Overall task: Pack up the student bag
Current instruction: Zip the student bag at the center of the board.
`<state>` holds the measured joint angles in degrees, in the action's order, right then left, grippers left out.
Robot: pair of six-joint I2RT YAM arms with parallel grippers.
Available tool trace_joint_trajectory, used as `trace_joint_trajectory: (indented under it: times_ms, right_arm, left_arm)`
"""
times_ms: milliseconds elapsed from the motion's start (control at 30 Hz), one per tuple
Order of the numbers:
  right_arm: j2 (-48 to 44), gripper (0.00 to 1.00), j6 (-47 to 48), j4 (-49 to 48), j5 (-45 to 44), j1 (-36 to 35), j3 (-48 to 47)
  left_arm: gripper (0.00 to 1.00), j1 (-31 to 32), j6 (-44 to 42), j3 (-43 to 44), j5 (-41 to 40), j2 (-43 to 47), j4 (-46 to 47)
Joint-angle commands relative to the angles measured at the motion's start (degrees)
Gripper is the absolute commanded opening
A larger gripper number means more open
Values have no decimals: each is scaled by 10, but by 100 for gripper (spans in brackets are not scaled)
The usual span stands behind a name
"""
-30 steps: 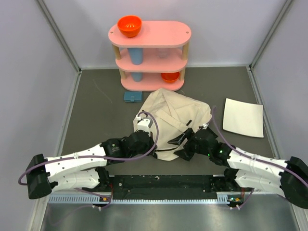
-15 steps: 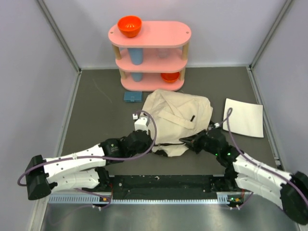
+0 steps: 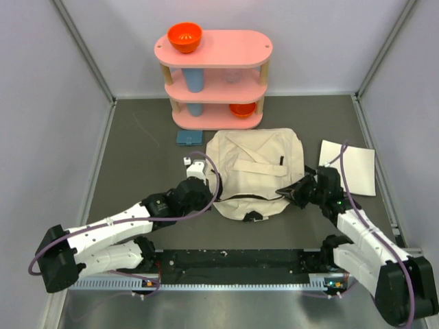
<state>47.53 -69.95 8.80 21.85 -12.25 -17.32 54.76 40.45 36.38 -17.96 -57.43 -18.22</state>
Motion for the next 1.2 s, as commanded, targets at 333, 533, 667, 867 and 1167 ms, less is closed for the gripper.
trace_joint_trajectory:
  times_ms: [333,533,667,867,1167]
  right_arm:
    - [-87,84,38,123,20,14,-94]
    - [-228,88,-120,205,-73,-100,-47]
    - [-235,88,-188,191,-149,-200,-39]
    - [-70,87,-261,34,-245,-360,-44]
    - [84,76,-330,-83,-394,-441,-102]
  left_arm:
    - [0,16,-75,4,135,-28,77]
    - [0,29,-83,20,155,-60,98]
    - [0,32,-80,15,151,-60,108]
    - [0,32,-78,6,144,-51,112]
    - [0,32,-73,-11,122,-26,111]
